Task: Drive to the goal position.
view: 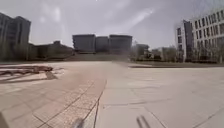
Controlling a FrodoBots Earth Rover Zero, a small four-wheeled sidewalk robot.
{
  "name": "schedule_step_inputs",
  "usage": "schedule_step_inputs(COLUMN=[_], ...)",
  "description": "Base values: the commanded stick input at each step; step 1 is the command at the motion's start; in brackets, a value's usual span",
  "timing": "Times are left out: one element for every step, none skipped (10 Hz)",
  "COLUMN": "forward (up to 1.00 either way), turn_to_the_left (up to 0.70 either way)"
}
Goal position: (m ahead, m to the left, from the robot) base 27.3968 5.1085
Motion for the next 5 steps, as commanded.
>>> schedule_step_inputs(forward=[0.70, 0.70, 0.70, 0.70, 0.70], turn_to_the_left=[0.00, 0.00, 0.00, 0.00, 0.00])
